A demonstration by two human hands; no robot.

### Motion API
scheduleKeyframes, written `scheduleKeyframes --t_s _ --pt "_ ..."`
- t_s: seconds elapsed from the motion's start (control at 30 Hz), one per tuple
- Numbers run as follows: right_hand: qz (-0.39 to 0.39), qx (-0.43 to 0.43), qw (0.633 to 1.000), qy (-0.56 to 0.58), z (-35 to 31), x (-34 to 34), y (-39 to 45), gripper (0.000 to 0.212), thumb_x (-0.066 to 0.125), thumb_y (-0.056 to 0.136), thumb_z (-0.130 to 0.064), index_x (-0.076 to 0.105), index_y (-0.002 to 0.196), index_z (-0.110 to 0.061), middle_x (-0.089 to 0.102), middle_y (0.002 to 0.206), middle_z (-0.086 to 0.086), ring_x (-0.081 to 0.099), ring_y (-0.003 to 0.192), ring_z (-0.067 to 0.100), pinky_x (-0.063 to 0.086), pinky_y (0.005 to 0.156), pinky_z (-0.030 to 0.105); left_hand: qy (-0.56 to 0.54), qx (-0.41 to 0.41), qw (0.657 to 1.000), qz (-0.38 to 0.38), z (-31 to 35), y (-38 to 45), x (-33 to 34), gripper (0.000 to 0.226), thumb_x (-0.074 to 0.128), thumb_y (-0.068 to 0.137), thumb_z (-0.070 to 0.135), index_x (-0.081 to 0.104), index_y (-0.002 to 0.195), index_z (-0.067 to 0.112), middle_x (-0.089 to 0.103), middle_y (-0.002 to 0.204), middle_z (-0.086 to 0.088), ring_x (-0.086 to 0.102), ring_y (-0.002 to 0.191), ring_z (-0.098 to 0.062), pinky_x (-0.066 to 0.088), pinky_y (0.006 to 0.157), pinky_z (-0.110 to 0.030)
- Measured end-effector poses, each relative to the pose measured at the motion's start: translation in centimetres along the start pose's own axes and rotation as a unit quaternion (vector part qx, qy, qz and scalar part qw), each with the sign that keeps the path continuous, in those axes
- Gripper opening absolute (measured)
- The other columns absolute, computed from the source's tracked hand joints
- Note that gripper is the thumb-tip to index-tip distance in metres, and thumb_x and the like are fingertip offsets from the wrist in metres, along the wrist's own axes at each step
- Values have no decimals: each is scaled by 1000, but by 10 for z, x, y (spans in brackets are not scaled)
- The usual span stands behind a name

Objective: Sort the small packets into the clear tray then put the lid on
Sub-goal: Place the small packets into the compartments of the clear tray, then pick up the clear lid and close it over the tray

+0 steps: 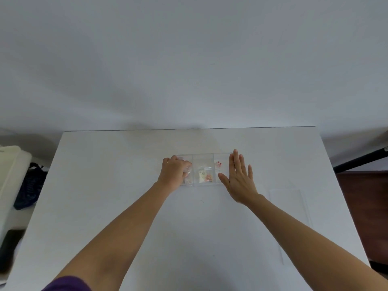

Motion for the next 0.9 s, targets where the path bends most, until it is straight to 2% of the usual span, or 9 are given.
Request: scheduleKeyframes --t_s 0.27,0.4,0.53,0.63,0.77,0.9 --pt "3 7 1000 -12 -1 0 0 81 7 90 -65 -26 146 -16 -35 156 0 -24 147 21 -7 119 50 -19 -4 1000 -4 1 -3 -1 35 59 88 6 63 118 22 72 104 -4 53 117 -24 27 105 -40" --pt "3 6 1000 -12 -2 -2 -1 80 10 92 -64 -27 144 -16 -36 155 -1 -25 147 21 -7 119 51 -34 -15 999 32 3 -11 -9 37 55 86 0 65 115 22 73 98 -5 55 113 -25 25 109 -41" --pt "5 -7 1000 -3 -4 -10 -4 86 3 85 -69 -22 147 -15 -32 155 -1 -25 146 21 -6 121 52 -47 4 995 91 14 -22 -26 37 58 86 2 64 118 19 70 116 -3 57 114 -26 30 109 -44" --pt "35 -7 999 26 -1 -19 -15 89 0 82 -70 -19 149 -15 -29 156 -1 -25 146 21 -6 120 49 -50 42 989 132 29 -31 -39 35 60 84 3 66 115 18 69 118 -1 59 111 -25 37 105 -44" --pt "73 36 994 67 26 -23 -47 78 21 96 -59 -15 151 -16 -19 161 3 -21 148 22 -3 121 48 -54 94 983 150 61 -41 -40 32 61 86 7 66 114 19 68 116 2 60 111 -20 39 105 -41" --pt "99 124 983 92 73 -15 -100 74 32 98 -52 -1 154 -15 -4 164 9 -11 150 28 5 121 48 -63 156 977 129 112 -46 -19 30 60 85 6 67 111 20 69 115 5 60 112 -18 40 103 -39"
Point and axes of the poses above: each hand's wrist, its own y-axis towards the middle knuckle, its own x-axis out of the palm, z = x × y, the point moved 6 cm from there along y, towards the middle knuckle
